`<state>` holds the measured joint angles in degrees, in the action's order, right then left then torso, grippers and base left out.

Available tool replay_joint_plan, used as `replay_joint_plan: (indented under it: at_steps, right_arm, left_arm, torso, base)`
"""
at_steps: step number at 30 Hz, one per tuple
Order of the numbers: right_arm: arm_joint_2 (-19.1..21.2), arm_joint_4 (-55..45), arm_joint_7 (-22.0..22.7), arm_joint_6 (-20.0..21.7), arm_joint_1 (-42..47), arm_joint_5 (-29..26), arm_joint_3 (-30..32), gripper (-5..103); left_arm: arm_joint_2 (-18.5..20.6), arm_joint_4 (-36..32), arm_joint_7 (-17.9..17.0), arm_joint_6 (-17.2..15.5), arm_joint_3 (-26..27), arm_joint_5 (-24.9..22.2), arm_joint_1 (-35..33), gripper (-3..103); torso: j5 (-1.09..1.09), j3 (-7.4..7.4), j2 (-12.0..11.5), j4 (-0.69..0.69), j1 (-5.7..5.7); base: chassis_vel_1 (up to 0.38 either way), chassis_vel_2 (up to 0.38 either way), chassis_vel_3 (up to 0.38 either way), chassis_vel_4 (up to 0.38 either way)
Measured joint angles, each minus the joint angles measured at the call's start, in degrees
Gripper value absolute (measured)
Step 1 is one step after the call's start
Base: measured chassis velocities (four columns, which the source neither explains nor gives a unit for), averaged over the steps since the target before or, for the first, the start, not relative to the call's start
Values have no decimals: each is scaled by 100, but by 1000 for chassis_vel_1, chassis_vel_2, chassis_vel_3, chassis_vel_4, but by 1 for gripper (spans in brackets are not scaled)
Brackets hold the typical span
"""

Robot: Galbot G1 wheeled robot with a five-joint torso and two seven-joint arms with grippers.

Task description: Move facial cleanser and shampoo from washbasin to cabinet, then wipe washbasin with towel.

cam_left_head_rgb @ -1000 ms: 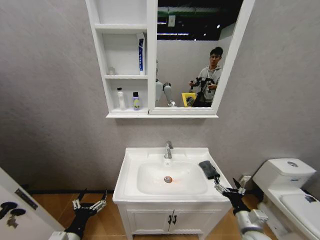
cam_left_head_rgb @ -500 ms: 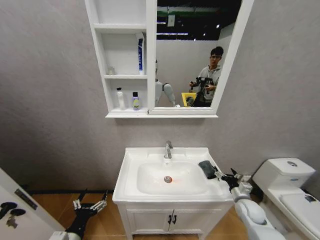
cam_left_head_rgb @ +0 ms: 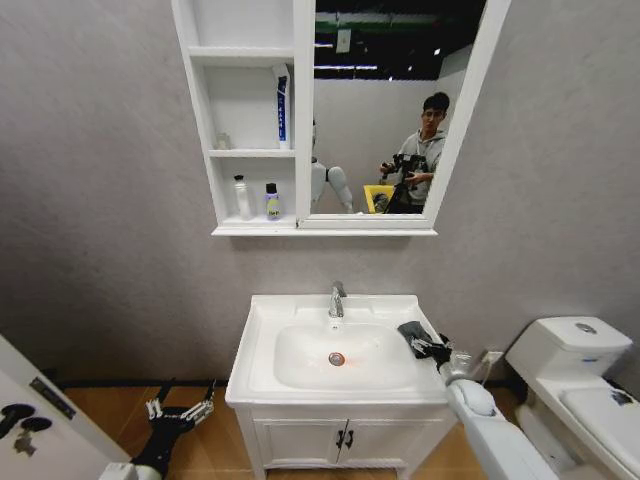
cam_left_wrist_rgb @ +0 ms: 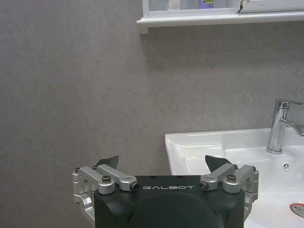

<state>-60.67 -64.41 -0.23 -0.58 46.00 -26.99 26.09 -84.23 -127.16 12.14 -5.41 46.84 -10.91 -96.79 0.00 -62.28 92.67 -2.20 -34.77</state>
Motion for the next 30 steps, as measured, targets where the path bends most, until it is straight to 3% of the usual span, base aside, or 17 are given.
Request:
replay_joint_plan:
  at_steps: [12, 15, 20, 22, 24, 30]
  right_arm:
    - [-136, 200, 12, 151, -133, 11, -146, 103]
    - [-137, 266, 32, 209, -154, 16, -144, 99]
    - [-105, 278, 40, 251, -143, 17, -119, 85]
    - [-83, 249, 38, 279, -124, 15, -107, 74]
    - [-78, 225, 35, 299, -114, 15, -100, 74]
    - [-77, 90, 20, 396, -76, -12, -57, 47]
  left_arm:
    - [1, 1, -4, -5, -1, -1, 0, 100]
    - [1, 1, -4, -5, -1, -1, 0, 100]
    - [1, 1, -4, -6, -1, -1, 0, 100]
    - [1, 1, -4, -6, -1, -1, 0, 100]
    - [1, 1, -4, -6, -1, -1, 0, 100]
    - [2, 1, -4, -6, -1, -1, 0, 100]
  torso:
    - [0, 0, 1, 0, 1]
    - [0, 0, 1, 0, 1]
    - [-1, 0, 1, -1, 1]
    - [0, 0, 1, -1, 1]
    - [0, 0, 1, -1, 1]
    - [0, 0, 1, -1, 1]
  base:
    - [0, 0, 0, 0]
    - [0, 0, 0, 0]
    - [0, 0, 0, 0]
    - [0, 0, 0, 0]
    - [0, 0, 0, 0]
    - [0, 0, 0, 0]
